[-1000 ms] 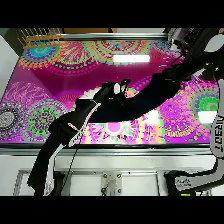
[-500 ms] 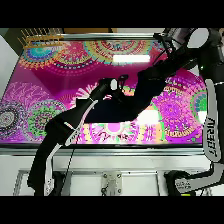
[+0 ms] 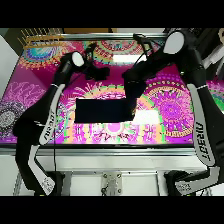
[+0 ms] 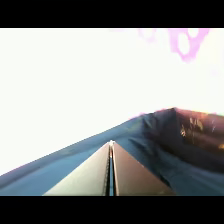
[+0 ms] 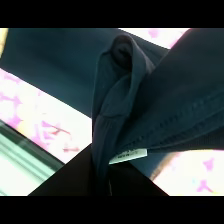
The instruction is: Fold the clothes and pants, and hang the long-sleeved shirts on hangers.
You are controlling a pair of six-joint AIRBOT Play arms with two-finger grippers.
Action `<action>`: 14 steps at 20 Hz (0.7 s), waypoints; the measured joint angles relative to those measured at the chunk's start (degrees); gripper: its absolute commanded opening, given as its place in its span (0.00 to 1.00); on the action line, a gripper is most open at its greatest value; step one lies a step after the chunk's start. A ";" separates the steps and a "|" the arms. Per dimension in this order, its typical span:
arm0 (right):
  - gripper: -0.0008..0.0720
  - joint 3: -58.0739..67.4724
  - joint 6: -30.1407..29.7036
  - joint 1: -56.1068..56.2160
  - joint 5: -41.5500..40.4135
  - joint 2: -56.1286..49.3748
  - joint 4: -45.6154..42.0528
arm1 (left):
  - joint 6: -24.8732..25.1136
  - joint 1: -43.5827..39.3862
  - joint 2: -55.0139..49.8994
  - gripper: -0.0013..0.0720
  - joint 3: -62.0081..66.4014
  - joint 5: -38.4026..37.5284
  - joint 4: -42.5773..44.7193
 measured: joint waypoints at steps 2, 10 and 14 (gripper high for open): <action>0.03 0.00 2.45 3.13 -2.23 -1.51 -0.04 | 0.50 3.74 2.43 0.03 -0.02 -0.76 0.00; 0.41 0.00 9.27 16.09 -17.75 -13.75 3.37 | 2.40 16.48 9.51 0.03 0.00 -4.81 0.26; 0.87 0.00 8.61 20.98 -32.33 -21.40 10.73 | 2.84 19.96 11.04 0.03 0.00 -6.08 0.24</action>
